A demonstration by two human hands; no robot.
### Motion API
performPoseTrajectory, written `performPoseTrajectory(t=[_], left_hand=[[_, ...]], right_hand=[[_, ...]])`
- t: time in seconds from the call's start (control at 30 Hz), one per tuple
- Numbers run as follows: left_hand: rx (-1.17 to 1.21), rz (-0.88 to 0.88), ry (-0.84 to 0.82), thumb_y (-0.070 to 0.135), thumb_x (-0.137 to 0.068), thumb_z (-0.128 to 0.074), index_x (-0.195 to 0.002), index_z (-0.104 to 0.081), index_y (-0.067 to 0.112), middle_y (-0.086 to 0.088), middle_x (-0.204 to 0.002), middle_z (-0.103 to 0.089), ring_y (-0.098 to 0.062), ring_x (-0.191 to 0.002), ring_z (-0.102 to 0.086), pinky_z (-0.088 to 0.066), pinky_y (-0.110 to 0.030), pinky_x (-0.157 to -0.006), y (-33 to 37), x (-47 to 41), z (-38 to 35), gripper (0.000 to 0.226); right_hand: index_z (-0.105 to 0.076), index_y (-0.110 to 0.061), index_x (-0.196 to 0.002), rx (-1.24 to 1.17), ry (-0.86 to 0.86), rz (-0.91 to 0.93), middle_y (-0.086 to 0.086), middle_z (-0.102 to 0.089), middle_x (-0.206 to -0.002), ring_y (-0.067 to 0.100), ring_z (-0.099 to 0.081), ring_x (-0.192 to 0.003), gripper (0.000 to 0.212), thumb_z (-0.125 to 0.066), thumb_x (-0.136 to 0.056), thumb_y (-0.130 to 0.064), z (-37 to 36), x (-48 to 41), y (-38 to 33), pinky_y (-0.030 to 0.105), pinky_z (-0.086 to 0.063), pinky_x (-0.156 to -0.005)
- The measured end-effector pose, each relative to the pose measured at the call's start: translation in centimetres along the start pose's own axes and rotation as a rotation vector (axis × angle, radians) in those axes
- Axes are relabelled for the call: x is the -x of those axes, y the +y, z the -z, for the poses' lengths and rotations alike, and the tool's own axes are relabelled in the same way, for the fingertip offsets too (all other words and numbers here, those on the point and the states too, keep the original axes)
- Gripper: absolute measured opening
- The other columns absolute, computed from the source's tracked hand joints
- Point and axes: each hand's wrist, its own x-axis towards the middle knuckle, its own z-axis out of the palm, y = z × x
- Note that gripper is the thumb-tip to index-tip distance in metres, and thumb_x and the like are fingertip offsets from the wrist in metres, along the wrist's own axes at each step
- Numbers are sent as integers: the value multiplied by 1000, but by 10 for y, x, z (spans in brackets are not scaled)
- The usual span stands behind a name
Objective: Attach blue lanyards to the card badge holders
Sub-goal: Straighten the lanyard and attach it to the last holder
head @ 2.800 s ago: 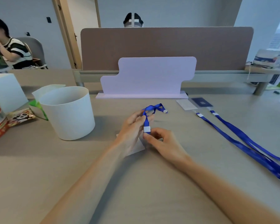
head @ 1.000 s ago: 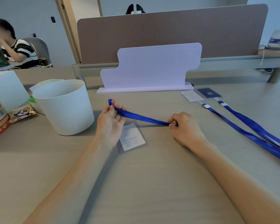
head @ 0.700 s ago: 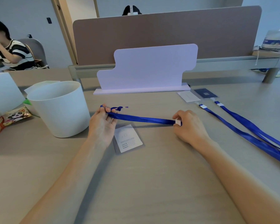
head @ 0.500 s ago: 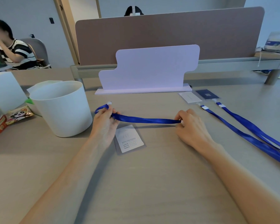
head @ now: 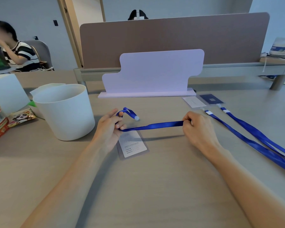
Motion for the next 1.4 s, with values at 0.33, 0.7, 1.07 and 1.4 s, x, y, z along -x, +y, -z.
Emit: performPoseTrajectory(t=[0.33, 0.7, 1.07, 1.4], left_hand=[[164, 38, 199, 7, -100, -40, -89, -58, 4, -6, -74, -65, -12, -40, -37, -42, -20, -45, 8, -4, 7, 21], [10, 30, 253, -1, -74, -34, -64, -41, 10, -8, -71, -47, -24, -62, -53, -57, -38, -65, 13, -6, 19, 16], [-359, -239, 438, 24, -97, -31, -100, -52, 12, -4, -60, -54, -20, -62, -57, -54, -35, -61, 12, -5, 9, 24], [-123, 35, 301, 17, -87, -43, -73, -47, 19, 5, -54, -36, -12, -52, -36, -30, -17, -41, 12, -6, 15, 15]], right_hand=[[-60, -5, -76, 12, 64, -75, 1, -56, -65, 17, -49, -60, 23, -39, -83, -2, 9, -5, 6, 28, -37, -50], [-59, -9, -74, 120, 4, -92, 5, -59, -69, 19, -54, -62, 22, -43, -89, -8, 13, -5, 11, 30, -43, -51], [-41, -7, -59, 175, 48, -226, 8, -48, -58, 23, -40, -53, 28, -39, -86, -12, 24, -8, 15, 29, -30, -50], [-43, -7, -58, 179, 150, -296, 5, -44, -58, 17, -35, -50, 31, -40, -88, -11, 43, -8, 16, 26, -23, -47]])
